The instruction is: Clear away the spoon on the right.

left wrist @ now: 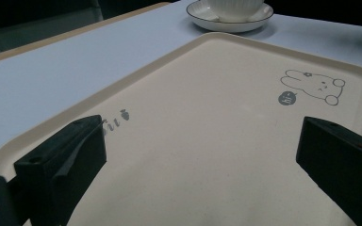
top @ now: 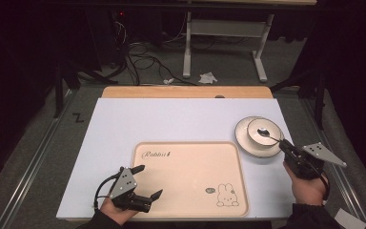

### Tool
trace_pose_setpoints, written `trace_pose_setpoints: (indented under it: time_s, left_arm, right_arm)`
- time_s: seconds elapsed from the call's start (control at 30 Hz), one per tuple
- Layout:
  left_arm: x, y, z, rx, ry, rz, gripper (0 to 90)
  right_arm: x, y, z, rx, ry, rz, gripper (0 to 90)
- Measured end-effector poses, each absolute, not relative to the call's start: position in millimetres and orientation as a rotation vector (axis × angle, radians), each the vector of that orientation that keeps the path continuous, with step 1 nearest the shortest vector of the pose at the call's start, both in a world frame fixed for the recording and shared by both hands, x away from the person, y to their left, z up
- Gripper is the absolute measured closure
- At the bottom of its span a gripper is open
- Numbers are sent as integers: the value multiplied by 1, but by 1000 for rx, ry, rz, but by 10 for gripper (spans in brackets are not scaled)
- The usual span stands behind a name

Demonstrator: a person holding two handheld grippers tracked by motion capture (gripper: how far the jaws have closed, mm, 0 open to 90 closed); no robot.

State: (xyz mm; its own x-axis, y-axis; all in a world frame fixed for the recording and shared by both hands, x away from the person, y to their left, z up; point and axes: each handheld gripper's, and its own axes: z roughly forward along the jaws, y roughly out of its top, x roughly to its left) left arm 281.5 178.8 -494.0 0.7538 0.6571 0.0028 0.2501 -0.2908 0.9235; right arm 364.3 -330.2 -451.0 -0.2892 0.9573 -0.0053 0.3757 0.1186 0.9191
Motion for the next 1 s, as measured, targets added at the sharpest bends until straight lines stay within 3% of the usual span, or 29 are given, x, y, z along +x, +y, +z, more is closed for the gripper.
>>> trace_pose_setpoints:
  time_s: [1.0]
  left_arm:
    - [281,182,-492,1831,714,489,0]
  right_arm:
    - [338,-323,-420,1164,1719,1234,847]
